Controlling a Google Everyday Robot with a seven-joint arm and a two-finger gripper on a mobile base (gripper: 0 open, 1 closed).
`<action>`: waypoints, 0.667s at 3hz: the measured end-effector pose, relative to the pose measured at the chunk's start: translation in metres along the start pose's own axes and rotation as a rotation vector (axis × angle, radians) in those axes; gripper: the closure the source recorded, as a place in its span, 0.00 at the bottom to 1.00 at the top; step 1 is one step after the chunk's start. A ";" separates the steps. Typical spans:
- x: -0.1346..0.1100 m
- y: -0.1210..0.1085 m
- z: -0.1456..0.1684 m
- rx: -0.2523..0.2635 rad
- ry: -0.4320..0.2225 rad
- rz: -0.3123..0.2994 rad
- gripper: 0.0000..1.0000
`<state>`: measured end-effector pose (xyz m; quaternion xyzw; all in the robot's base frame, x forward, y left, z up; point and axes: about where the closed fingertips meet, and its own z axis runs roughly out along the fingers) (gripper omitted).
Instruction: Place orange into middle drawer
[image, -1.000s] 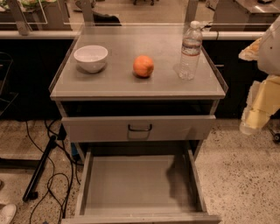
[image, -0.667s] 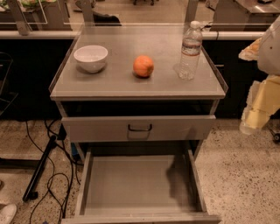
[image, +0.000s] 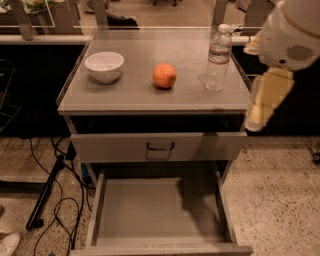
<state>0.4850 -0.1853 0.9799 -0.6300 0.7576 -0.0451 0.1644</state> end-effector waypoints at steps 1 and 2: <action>-0.047 -0.033 0.021 -0.003 -0.019 -0.077 0.00; -0.047 -0.033 0.021 -0.003 -0.020 -0.077 0.00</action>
Offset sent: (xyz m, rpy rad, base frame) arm 0.0349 0.0313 -0.0022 -0.0066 -0.0039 0.0602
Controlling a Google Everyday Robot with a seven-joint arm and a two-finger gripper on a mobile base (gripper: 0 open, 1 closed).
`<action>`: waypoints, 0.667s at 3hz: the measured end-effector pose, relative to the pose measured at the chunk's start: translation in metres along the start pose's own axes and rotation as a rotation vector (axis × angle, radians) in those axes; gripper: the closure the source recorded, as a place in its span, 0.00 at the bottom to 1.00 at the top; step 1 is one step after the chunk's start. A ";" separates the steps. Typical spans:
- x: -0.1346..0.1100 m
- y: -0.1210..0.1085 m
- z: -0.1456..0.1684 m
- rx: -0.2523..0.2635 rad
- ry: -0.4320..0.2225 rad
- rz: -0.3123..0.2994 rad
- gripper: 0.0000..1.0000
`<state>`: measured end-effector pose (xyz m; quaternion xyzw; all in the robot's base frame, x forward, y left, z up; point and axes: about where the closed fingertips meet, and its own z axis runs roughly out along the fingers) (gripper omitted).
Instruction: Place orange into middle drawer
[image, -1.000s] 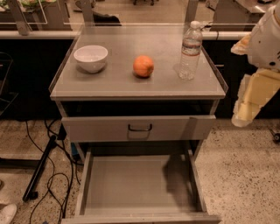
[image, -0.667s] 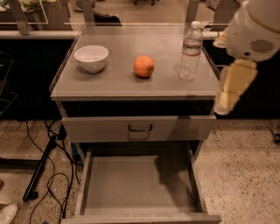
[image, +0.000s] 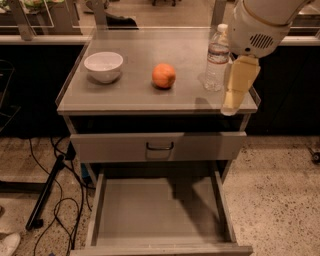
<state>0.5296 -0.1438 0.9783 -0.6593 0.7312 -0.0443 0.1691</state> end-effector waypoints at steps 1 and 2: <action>-0.017 -0.018 0.005 0.011 -0.018 -0.023 0.00; -0.056 -0.050 0.029 0.005 -0.041 -0.081 0.00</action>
Offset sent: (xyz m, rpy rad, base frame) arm 0.0694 0.0580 0.0024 0.0152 -0.0192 0.1030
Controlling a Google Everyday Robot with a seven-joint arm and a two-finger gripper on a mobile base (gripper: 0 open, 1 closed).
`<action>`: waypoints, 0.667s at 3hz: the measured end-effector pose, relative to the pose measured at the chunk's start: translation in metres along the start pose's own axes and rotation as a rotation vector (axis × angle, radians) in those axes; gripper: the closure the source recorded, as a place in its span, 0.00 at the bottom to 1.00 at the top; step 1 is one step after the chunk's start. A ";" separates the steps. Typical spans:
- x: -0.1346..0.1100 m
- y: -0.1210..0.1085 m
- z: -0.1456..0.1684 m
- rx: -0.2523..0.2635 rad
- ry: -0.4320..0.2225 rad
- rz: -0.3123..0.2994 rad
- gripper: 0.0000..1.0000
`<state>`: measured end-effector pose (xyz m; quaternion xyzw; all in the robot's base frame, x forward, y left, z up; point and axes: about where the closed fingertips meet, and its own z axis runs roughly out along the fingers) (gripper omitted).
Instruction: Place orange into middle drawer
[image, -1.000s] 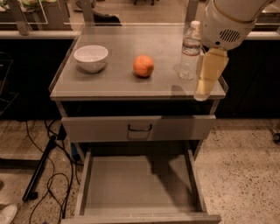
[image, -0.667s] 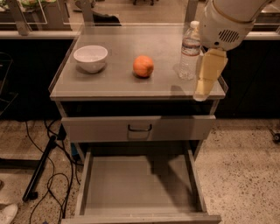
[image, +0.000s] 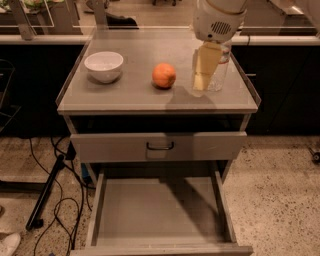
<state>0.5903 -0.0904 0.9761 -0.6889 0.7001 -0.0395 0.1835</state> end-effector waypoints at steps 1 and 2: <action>-0.002 -0.001 0.001 0.001 -0.002 -0.002 0.00; -0.007 -0.012 0.008 0.002 -0.017 0.000 0.00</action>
Offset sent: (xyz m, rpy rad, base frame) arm 0.0292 0.0143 -0.0050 0.0322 0.0089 0.0082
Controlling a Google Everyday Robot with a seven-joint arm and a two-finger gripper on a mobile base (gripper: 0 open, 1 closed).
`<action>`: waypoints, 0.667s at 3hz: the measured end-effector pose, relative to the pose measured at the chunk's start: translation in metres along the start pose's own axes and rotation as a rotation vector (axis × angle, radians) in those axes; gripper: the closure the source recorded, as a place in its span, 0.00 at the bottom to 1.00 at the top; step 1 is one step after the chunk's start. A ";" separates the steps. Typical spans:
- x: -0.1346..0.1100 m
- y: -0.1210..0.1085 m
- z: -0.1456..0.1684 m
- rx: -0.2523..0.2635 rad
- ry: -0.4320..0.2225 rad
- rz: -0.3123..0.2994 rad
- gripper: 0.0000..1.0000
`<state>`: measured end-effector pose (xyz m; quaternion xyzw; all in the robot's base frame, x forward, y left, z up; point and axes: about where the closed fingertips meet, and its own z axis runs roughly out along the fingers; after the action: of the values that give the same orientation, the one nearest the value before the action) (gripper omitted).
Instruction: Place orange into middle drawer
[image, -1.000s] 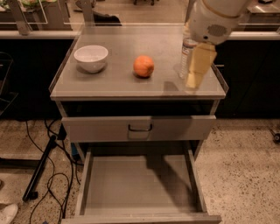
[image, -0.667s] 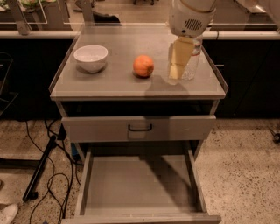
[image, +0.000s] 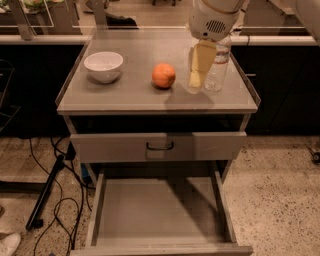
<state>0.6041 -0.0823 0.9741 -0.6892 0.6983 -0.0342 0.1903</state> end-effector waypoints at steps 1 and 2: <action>-0.015 -0.026 0.018 -0.003 -0.009 -0.025 0.00; -0.020 -0.054 0.054 -0.023 -0.012 -0.040 0.00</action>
Offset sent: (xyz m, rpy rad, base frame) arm 0.0628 0.0290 -0.0174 -0.0114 0.0190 0.0546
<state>0.6713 -0.0536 0.9452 -0.7053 0.6836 -0.0260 0.1860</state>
